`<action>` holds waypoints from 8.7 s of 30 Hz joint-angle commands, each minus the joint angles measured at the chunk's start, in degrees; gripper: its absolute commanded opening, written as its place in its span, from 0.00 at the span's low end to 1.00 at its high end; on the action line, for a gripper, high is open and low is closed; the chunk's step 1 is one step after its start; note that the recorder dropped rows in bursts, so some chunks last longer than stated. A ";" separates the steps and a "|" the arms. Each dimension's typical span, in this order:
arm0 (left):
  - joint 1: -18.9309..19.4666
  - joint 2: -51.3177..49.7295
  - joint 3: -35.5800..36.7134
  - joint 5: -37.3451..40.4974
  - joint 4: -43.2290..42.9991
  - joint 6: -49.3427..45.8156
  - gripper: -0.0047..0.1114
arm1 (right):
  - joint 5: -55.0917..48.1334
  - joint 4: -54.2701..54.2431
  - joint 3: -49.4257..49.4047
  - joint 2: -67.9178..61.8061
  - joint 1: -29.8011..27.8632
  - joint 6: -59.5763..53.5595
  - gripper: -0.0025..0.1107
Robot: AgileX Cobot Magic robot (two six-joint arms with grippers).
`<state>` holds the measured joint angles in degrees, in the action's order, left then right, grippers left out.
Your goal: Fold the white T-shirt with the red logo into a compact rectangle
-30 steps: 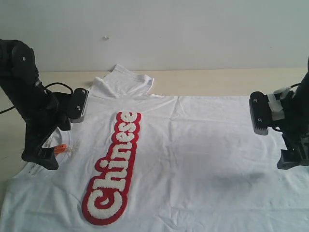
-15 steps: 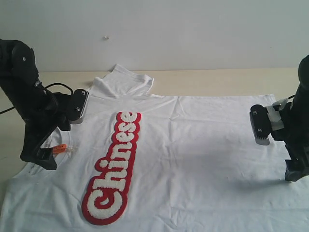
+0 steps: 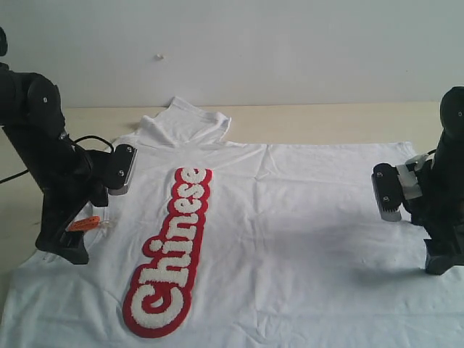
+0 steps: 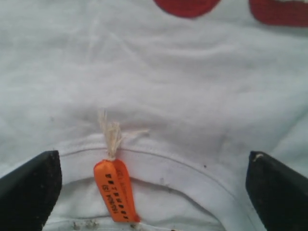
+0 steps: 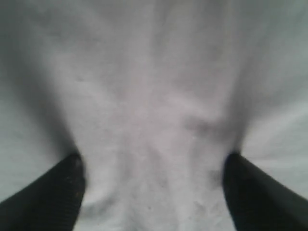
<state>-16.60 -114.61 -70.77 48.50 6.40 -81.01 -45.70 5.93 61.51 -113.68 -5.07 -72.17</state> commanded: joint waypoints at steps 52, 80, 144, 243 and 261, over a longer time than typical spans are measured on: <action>4.28 18.93 -5.46 3.03 -3.45 0.25 0.05 | -1.53 -0.97 7.52 21.24 -0.25 1.85 0.02; 4.58 42.50 -7.98 21.47 3.90 5.46 0.04 | -18.68 -18.21 7.52 41.29 -0.25 3.53 0.02; 6.63 22.74 16.31 -16.63 -7.90 38.18 0.04 | 18.44 15.91 -10.76 21.40 10.37 47.44 0.02; 5.23 11.99 16.21 -17.37 16.80 43.80 0.04 | 37.16 -1.28 -6.63 -1.01 10.36 69.17 0.02; -0.06 21.88 16.21 5.81 18.26 38.92 0.04 | 36.33 0.52 -1.66 1.03 10.36 68.75 0.02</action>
<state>-14.44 -95.77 -54.68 50.03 24.19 -43.99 -9.38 5.94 59.40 -113.46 5.33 -2.80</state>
